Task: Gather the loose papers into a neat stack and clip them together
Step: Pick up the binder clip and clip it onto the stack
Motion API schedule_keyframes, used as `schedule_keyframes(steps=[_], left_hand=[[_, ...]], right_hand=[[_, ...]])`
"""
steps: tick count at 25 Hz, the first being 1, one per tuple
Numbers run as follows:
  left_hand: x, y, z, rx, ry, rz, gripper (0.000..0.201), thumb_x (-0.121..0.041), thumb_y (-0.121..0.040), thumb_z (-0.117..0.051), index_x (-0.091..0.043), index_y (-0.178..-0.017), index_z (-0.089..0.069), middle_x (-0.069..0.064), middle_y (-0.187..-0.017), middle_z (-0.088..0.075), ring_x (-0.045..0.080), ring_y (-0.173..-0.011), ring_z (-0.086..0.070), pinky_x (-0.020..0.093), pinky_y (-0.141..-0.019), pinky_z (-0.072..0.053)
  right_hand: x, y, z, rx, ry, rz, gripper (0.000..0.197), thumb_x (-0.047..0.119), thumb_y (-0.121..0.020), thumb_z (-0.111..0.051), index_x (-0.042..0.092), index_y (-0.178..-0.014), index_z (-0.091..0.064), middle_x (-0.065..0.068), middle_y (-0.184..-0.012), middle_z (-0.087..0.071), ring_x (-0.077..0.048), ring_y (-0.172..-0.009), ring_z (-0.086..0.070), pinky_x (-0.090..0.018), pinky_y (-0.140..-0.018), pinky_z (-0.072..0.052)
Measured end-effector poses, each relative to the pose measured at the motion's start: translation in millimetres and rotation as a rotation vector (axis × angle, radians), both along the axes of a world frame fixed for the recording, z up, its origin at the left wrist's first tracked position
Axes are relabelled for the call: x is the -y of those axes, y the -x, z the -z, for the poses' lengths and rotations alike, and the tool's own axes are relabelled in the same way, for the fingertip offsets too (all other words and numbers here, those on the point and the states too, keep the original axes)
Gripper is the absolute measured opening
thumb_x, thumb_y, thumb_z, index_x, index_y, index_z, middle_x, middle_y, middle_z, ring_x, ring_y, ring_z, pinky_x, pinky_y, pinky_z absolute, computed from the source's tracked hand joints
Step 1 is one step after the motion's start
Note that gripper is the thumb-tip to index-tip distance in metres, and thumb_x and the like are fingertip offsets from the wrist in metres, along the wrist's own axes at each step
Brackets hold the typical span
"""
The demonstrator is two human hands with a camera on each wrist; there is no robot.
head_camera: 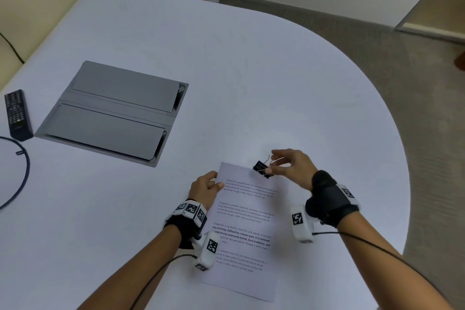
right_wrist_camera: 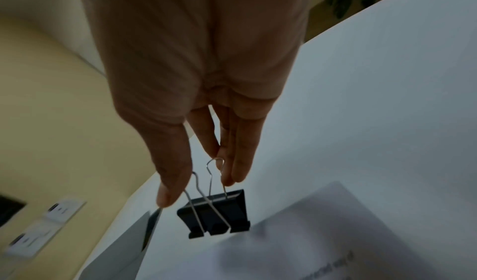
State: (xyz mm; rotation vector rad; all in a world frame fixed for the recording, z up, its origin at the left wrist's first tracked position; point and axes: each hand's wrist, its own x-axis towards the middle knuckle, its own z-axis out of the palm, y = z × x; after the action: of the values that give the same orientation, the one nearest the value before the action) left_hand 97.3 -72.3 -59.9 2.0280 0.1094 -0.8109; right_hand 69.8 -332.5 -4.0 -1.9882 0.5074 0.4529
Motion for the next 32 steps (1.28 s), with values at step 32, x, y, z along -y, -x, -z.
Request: schedule_keyframes(steps=[32], left_hand=[[14.8, 31.3, -18.4, 0.143, 0.099, 0.027, 0.02, -0.03, -0.087, -0.055, -0.023, -0.1, -0.069, 0.001, -0.092, -0.077, 0.022, -0.081, -0.071, 0.041, -0.077, -0.059]], right_hand=[[-42.2, -9.7, -47.8, 0.281, 0.285, -0.501, 0.019, 0.017, -0.081, -0.07, 0.003, -0.094, -0.065, -0.01, -0.095, -0.068, -0.026, -0.083, -0.065, -0.033, -0.073, -0.052]])
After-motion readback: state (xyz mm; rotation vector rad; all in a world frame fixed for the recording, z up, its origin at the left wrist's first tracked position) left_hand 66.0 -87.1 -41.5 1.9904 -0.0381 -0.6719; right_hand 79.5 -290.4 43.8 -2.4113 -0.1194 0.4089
